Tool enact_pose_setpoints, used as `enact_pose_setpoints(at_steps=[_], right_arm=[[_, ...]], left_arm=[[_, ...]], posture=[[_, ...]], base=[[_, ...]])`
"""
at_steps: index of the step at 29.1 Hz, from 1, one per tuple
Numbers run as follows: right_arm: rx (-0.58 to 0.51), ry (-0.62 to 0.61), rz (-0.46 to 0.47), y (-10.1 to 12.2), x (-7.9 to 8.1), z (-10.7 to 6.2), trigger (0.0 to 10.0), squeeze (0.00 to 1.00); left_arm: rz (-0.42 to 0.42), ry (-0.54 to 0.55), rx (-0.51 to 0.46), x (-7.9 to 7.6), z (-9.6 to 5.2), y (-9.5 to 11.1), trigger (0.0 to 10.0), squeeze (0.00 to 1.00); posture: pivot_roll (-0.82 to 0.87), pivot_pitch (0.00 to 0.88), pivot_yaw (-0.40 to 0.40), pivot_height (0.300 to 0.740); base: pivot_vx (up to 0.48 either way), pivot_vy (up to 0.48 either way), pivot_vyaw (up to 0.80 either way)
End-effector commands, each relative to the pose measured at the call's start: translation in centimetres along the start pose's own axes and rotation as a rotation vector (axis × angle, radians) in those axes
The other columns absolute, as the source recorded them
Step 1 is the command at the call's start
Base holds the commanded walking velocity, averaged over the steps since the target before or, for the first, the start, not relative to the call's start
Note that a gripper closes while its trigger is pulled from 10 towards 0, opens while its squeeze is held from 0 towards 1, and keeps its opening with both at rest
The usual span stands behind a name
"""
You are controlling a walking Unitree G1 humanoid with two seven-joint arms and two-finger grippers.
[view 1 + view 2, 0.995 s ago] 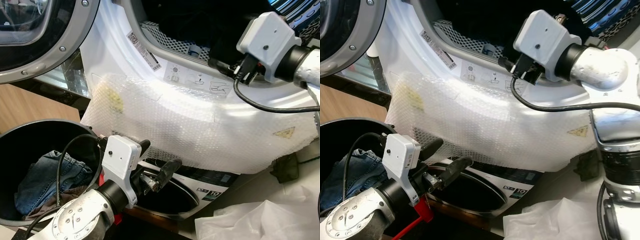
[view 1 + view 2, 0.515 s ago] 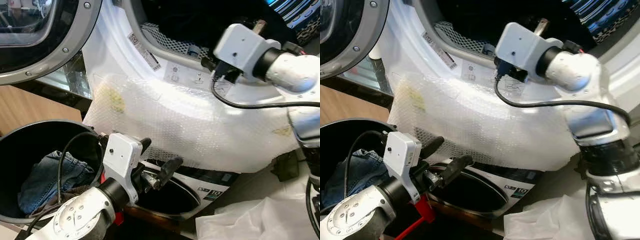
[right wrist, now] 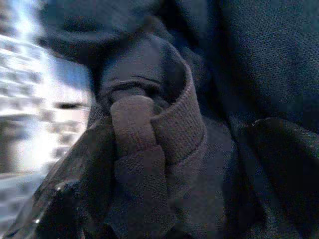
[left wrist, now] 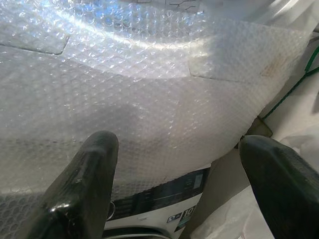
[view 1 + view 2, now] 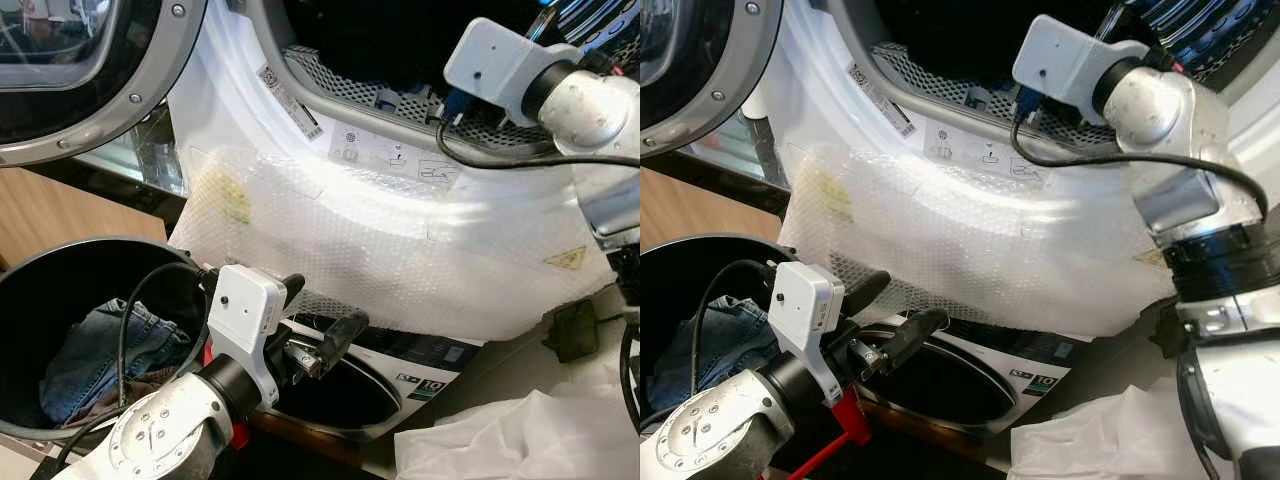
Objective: Clothes washing
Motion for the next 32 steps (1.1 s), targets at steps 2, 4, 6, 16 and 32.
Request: enact_pose_setpoints(at_steps=[2, 4, 6, 16, 32], right_arm=[[-0.005, -0.078, -0.027, 0.6, -1.9, 0.2, 10.0, 0.0], [-0.013, -0.083, -0.031, 0.9, -1.7, 0.6, 10.0, 0.0], [-0.017, -0.063, -0.023, 1.5, -1.0, 1.3, 10.0, 0.0], [-0.028, -0.027, -0.053, 4.0, 2.4, 4.1, 10.0, 0.0], [0.072, -0.244, 0.126, 3.0, -2.6, 4.1, 10.0, 0.0]], left_arm=[[-0.002, -0.018, -0.008, -0.6, -0.1, 0.2, 10.0, 0.0], [0.0, -0.018, -0.008, -0.6, -0.1, 0.2, 10.0, 0.0], [-0.001, -0.017, -0.008, -0.6, -0.1, 0.3, 10.0, 0.0], [-0.009, -0.002, -0.004, -1.1, -0.6, 0.5, 10.0, 0.0], [-0.073, 0.037, 0.012, -2.0, -1.3, 0.2, 10.0, 0.0]], posture=[[0.0, 0.181, -0.218, 0.74], [0.01, 0.181, -0.218, 0.74], [0.01, 0.181, -0.219, 0.74], [0.04, 0.201, -0.247, 0.74], [0.04, 0.277, -0.287, 0.74]], base=[[0.0, 0.0, 0.0], [0.0, 0.0, 0.0], [0.0, 0.0, 0.0], [0.0, 0.0, 0.0], [0.0, 0.0, 0.0]])
Point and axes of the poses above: a point about 5 cm out from each wrist's last joint towards the gripper, its own z axis pointing out of the wrist towards the gripper, its own y axis along the axis of the wrist's last joint, x = y × z, the point moved 3 cm from there along z, pointing out of the wrist towards the gripper, and after that the axes turned 13 degrees about z, right-handed, at the moved point
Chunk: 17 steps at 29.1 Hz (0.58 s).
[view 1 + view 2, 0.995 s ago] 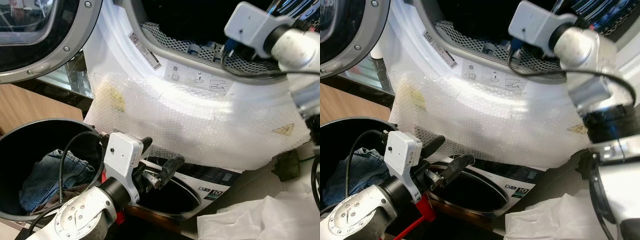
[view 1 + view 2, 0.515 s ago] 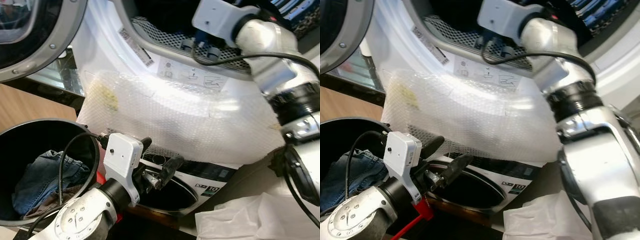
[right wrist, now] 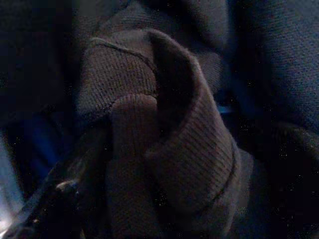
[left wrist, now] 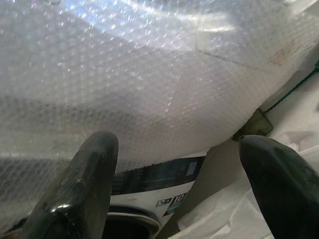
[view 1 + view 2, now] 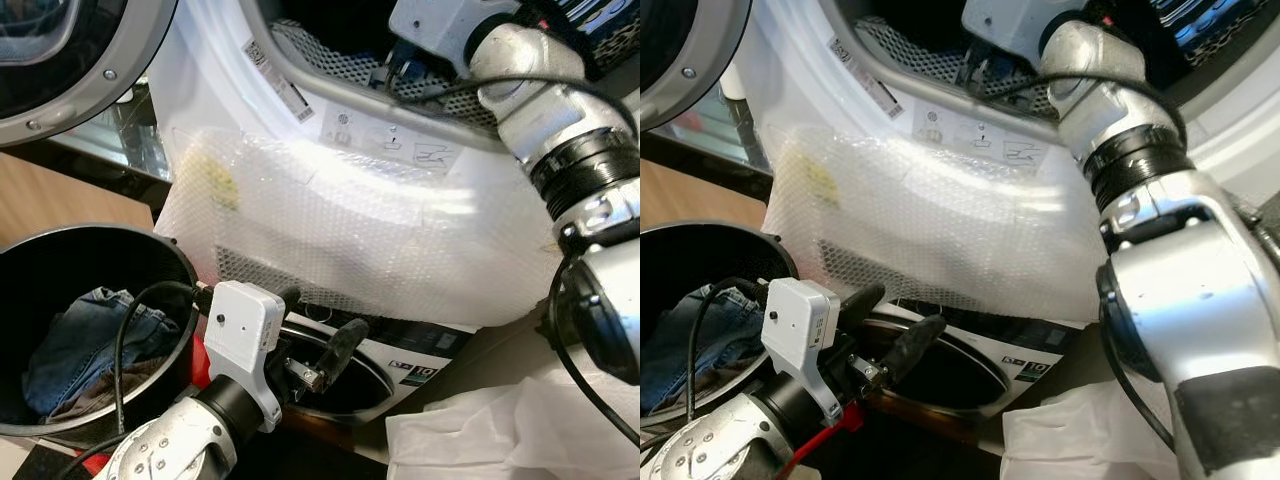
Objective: Clothes washing
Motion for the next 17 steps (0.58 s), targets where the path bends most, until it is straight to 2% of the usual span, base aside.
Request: enact_pose_setpoints(at_steps=[1, 3, 4, 5, 8, 10, 12, 13, 17], right_arm=[[-0.008, -0.092, 0.124, 0.7, -3.3, -0.2, 10.0, 0.0], [-0.029, -0.134, 0.14, 1.6, -4.4, -0.3, 10.0, 0.0], [-0.034, -0.15, 0.108, 1.9, -4.6, -0.3, 10.0, 0.0], [-0.043, -0.167, 0.073, 2.3, -4.6, -0.3, 10.0, 0.0], [-0.069, -0.174, 0.084, 3.4, -4.1, -0.3, 10.0, 0.0], [-0.087, -0.203, 0.055, 4.2, -3.7, -0.3, 10.0, 0.0], [-0.098, -0.258, 0.078, 4.5, -3.9, -0.4, 10.0, 0.0], [-0.103, -0.321, 0.118, 4.6, -4.7, -0.6, 10.0, 0.0], [-0.109, -0.375, 0.151, 4.6, -5.3, -0.8, 10.0, 0.0]], left_arm=[[-0.029, -0.023, -0.013, -0.9, -0.3, 0.2, 10.0, 0.0], [-0.038, -0.016, -0.007, -1.0, -0.4, 0.1, 10.0, 0.0], [-0.041, -0.016, -0.007, -1.0, -0.4, 0.1, 10.0, 0.0], [-0.046, -0.014, -0.005, -1.0, -0.4, 0.1, 10.0, 0.0], [-0.052, -0.012, -0.003, -1.1, -0.4, 0.1, 10.0, 0.0], [-0.06, -0.011, -0.001, -1.1, -0.4, 0.1, 10.0, 0.0], [-0.068, -0.008, 0.004, -1.2, -0.5, -0.1, 10.0, 0.0], [-0.072, -0.006, 0.008, -1.2, -0.5, -0.1, 10.0, 0.0], [-0.074, -0.004, 0.011, -1.3, -0.6, -0.2, 10.0, 0.0]], posture=[[0.04, 0.285, -0.29, 0.74], [0.04, 0.293, -0.294, 0.74], [0.04, 0.296, -0.295, 0.74], [0.04, 0.296, -0.295, 0.74], [0.03, 0.306, -0.292, 0.74], [0.03, 0.317, -0.294, 0.74], [0.04, 0.321, -0.295, 0.74], [0.04, 0.326, -0.301, 0.74], [0.05, 0.327, -0.3, 0.74]], base=[[0.0, 0.0, 0.0], [0.0, 0.0, 0.0], [0.0, 0.0, 0.0], [0.0, 0.0, 0.0], [0.0, 0.0, 0.0], [0.0, 0.0, 0.0], [0.0, 0.0, 0.0], [0.0, 0.0, 0.0], [0.0, 0.0, 0.0]])
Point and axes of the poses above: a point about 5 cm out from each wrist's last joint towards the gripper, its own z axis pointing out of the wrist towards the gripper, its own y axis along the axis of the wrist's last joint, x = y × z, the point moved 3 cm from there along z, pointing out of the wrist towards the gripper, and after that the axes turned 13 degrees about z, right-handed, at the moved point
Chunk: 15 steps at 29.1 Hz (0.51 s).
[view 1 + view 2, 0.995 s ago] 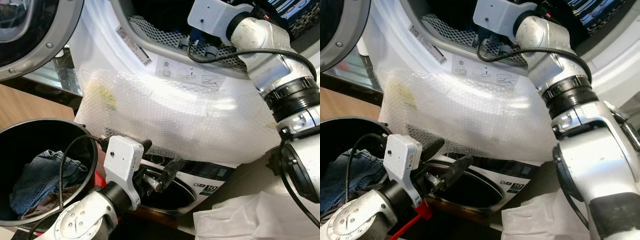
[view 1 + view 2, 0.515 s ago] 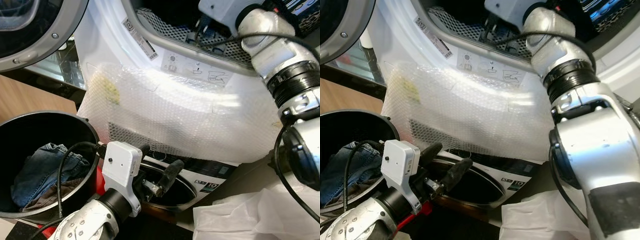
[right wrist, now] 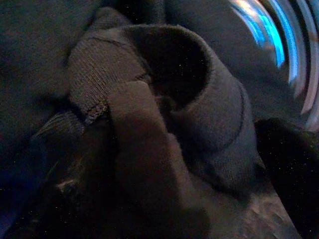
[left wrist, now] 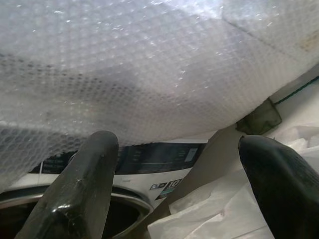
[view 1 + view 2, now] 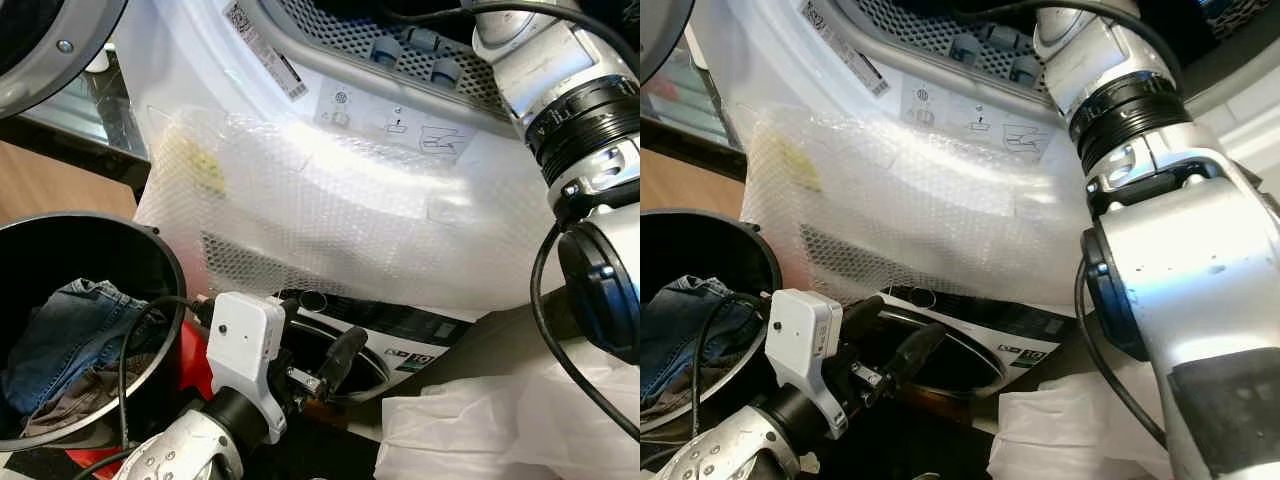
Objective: Clothes washing
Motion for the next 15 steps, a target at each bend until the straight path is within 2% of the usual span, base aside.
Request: enact_pose_setpoints(at_steps=[1, 4, 8, 10, 15], right_arm=[[-0.017, -0.107, 0.069, 1.2, -2.5, 0.4, 10.0, 0.0], [-0.028, -0.192, 0.206, 1.4, -3.3, 0.3, 10.0, 0.0], [-0.024, -0.152, 0.168, 1.1, -2.8, 0.3, 10.0, 0.0], [-0.014, -0.066, 0.124, 0.6, -2.1, 0.3, 10.0, 0.0], [-0.02, -0.004, 0.103, 0.1, -2.4, 0.5, 10.0, 0.0]], left_arm=[[-0.023, -0.035, -0.02, -0.9, -0.4, 0.4, 10.0, 0.0], [-0.029, -0.023, -0.014, -0.9, -0.4, 0.3, 10.0, 0.0], [-0.029, -0.014, -0.008, -0.8, -0.5, 0.2, 10.0, 0.0], [-0.028, -0.008, -0.003, -0.6, -0.5, 0.1, 10.0, 0.0], [-0.019, -0.008, -0.008, -0.4, -0.5, 0.3, 10.0, 0.0]], posture=[[0.05, 0.33, -0.304, 0.74], [0.06, 0.332, -0.305, 0.74], [0.06, 0.331, -0.306, 0.74], [0.06, 0.327, -0.298, 0.74], [0.05, 0.316, -0.278, 0.74]], base=[[0.0, 0.0, 0.0], [0.0, 0.0, 0.0], [0.0, 0.0, 0.0], [0.0, 0.0, 0.0], [0.0, 0.0, 0.0]])
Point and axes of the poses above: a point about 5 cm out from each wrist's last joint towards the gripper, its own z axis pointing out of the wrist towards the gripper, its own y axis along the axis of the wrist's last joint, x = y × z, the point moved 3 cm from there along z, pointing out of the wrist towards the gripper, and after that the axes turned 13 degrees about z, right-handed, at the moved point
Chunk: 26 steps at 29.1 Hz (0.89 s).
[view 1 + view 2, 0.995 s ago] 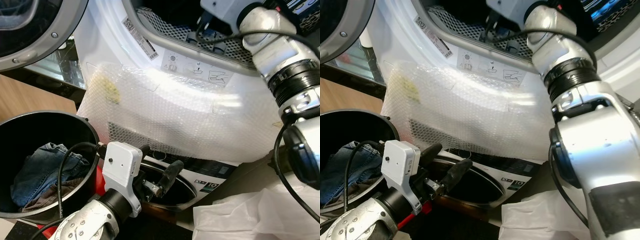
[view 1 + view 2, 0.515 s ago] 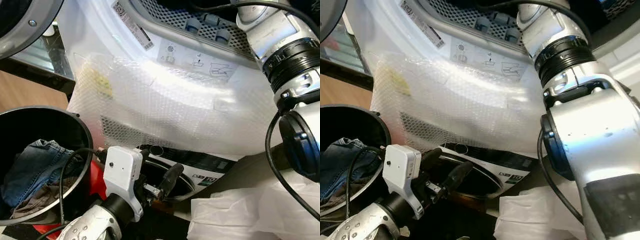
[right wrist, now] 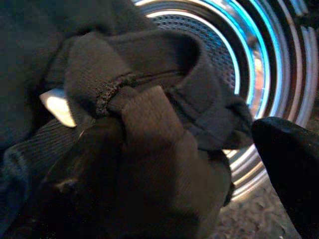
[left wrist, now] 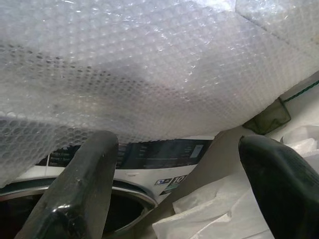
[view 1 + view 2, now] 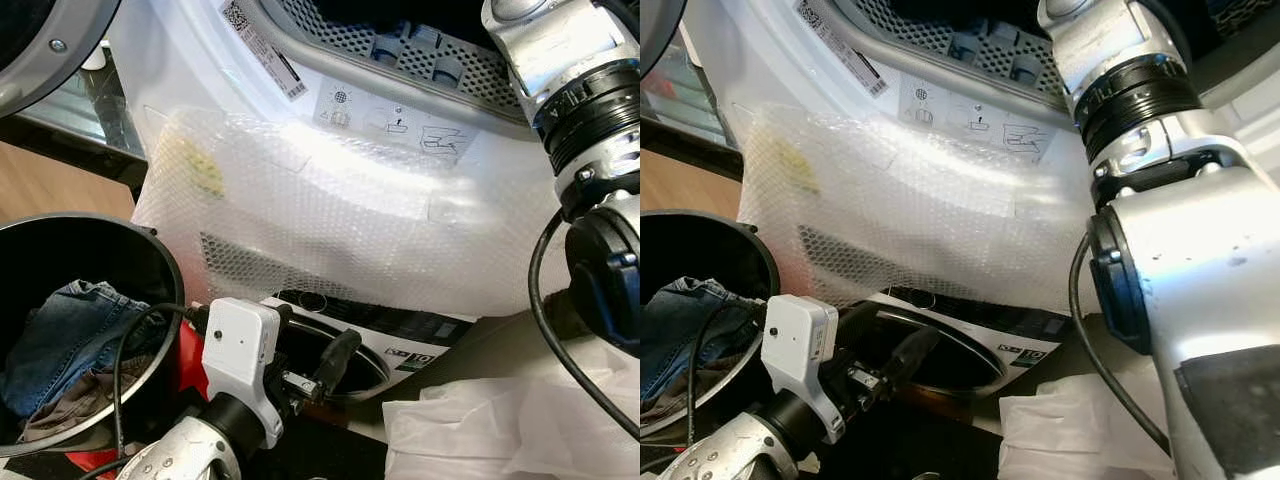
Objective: Clothes washing
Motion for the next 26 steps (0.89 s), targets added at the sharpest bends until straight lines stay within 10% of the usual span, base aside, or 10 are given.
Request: enact_pose_setpoints(at_steps=[1, 12, 26], right_arm=[[-0.006, -0.028, -0.007, -0.5, -2.4, 0.3, 10.0, 0.0], [0.051, 0.058, 0.199, -3.1, -8.5, 0.1, 10.0, 0.0], [0.06, 0.462, 0.583, -6.5, -8.3, -2.8, 10.0, 0.0]], left_arm=[[-0.009, -0.038, -0.025, -0.6, -0.3, 0.6, 10.0, 0.0], [0.018, -0.073, -0.036, -0.5, -0.1, 1.0, 10.0, 0.0], [0.047, -0.1, -0.047, 0.1, 0.3, 1.3, 10.0, 0.0]], posture=[[0.05, 0.313, -0.273, 0.74], [0.04, 0.272, -0.231, 0.74], [0.02, 0.24, -0.199, 0.74]], base=[[0.0, 0.0, 0.0], [0.0, 0.0, 0.0], [0.0, 0.0, 0.0]])
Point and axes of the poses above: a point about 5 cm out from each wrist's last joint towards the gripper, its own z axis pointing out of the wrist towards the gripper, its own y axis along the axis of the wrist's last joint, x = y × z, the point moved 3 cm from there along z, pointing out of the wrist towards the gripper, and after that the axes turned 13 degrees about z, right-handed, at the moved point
